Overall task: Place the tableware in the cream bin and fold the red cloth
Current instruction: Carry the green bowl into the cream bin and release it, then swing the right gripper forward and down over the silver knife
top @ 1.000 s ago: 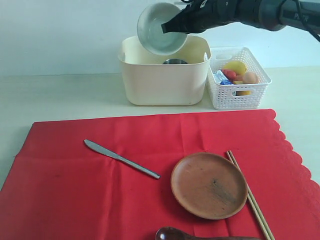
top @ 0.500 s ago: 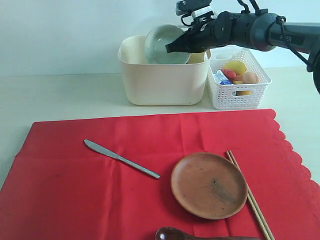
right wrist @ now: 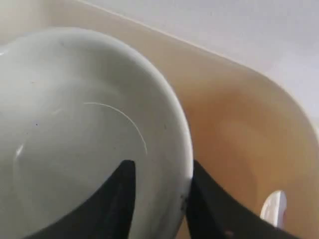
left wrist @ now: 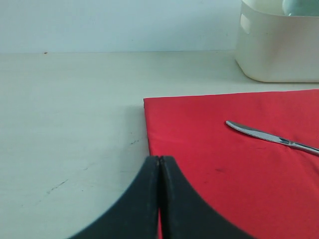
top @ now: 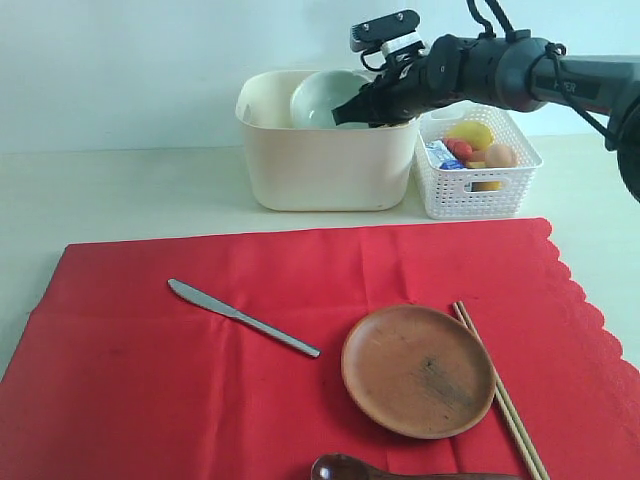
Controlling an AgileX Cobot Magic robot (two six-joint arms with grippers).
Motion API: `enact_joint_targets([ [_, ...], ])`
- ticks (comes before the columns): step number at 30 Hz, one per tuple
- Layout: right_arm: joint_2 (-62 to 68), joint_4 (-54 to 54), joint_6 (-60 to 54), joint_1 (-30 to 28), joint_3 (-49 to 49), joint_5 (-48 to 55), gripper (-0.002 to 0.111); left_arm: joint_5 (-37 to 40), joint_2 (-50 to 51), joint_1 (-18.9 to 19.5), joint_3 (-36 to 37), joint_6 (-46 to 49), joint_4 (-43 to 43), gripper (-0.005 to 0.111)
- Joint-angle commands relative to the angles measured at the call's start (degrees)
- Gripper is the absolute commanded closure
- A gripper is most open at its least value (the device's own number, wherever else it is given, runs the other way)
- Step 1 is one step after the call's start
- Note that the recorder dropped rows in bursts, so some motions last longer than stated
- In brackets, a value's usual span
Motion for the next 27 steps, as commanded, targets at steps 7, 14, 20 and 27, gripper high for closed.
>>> enact_joint_targets([
  [7,-2.8,-0.2,0.2,-0.2,0.1,0.0,0.042,-0.6,-0.3,-0.4,0.1,-0.1,-0.2,0.107],
  [14,-8.2,-0.1,1.6,-0.2,0.1,5.2,0.042,-0.6,-0.3,-0.4,0.1,-0.1,-0.2,0.107],
  [20,-13.4,-0.1,1.6,-0.2,0.1,14.8,0.042,-0.6,-0.3,-0.4,0.1,-0.1,-0.2,0.107],
  [27,-17.9,-0.1,1.6,-0.2,0.1,28.1,0.042,-0.6,-0.3,-0.4,0.1,-0.1,-0.2,0.107],
])
